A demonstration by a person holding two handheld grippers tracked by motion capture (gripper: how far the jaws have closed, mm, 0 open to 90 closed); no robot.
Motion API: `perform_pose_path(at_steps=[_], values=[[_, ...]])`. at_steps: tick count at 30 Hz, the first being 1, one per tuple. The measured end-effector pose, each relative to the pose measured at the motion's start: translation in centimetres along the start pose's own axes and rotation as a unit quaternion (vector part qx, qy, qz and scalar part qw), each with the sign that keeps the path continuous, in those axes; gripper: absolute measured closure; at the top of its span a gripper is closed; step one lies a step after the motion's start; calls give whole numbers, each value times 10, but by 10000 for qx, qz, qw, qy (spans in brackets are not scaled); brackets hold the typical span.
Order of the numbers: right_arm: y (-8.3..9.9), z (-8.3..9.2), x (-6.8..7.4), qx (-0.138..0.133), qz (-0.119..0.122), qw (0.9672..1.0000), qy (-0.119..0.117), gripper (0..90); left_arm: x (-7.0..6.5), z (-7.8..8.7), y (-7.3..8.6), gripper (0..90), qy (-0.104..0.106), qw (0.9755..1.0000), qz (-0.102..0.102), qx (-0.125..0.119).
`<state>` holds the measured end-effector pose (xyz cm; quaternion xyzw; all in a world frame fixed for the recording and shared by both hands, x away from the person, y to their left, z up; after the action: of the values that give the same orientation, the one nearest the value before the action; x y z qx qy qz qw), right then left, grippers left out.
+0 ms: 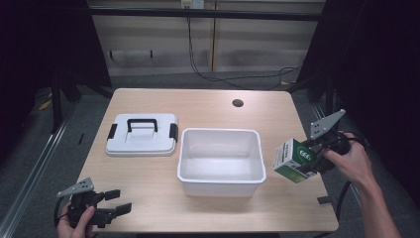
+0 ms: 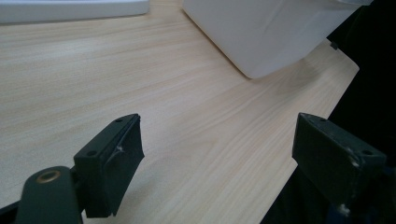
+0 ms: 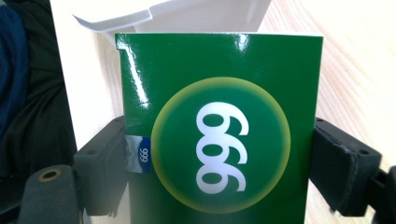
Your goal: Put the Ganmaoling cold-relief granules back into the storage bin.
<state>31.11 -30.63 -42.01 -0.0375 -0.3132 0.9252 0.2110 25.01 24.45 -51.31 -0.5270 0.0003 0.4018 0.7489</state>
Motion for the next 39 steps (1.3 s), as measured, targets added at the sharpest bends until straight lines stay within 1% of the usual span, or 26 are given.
perform_pose_path(at_steps=[1,3,5,6,9,12,14,18,19,21,23,26,27,32,36,38,39], values=[[-1,2,0,-47,37,10000,14,160,0,0,0,162,-2,10000,9,4],[-3,7,0,-102,37,9999,52,160,0,0,0,162,-5,10000,20,-15],[-6,12,0,-222,33,9997,63,160,-1,0,0,162,3,10000,13,-8],[-7,14,0,-265,71,9996,76,160,0,0,0,162,-10,10000,1,-3],[-14,21,0,-411,77,9990,131,160,-1,0,-1,162,-11,10000,2,-42],[-18,24,0,-355,118,9991,206,160,-1,0,-1,162,-5,10000,5,-44],[-22,26,1,-370,138,9990,191,160,-1,0,-1,162,2,10000,-7,-47],[-34,29,1,-499,246,9983,196,160,-1,0,-1,162,-5,10000,-9,-48],[-34,29,1,-499,246,9983,196,160,-1,0,-1,162,-5,10000,-9,-48],[-44,31,1,-551,339,9977,191,160,-1,0,-1,162,-5,10000,-4,-57],[-50,31,1,-495,329,9980,236,160,-1,0,-1,162,2,10000,-10,-52],[-62,34,0,-616,439,9968,258,160,-1,1,-1,162,4,10000,-12,-54],[-65,34,1,-620,429,9968,265,160,-1,1,-1,162,-6,10000,-32,-54],[-79,31,2,-652,541,9962,225,160,-1,1,-2,162,-8,10000,-4,-82],[-89,28,3,-622,594,9961,178,160,-1,1,-2,161,-9,10000,-10,-92],[-96,29,3,-657,597,9959,200,160,-1,1,-2,162,-9,9999,-29,-110],[-98,29,3,-622,613,9959,231,160,-2,1,-2,162,10,9999,-76,-87]])
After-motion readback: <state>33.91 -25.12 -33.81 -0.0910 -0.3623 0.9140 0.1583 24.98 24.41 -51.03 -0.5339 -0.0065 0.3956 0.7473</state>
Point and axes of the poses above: each handheld gripper's, and its own axes: z roughly backward along the jaws, y roughly out of its underside, x roughly to its left, the point moved 8 cm from there along -z, roughly forward along the jaws, and after that the axes turned 5 degrees about -x, right-handed, at the moved point
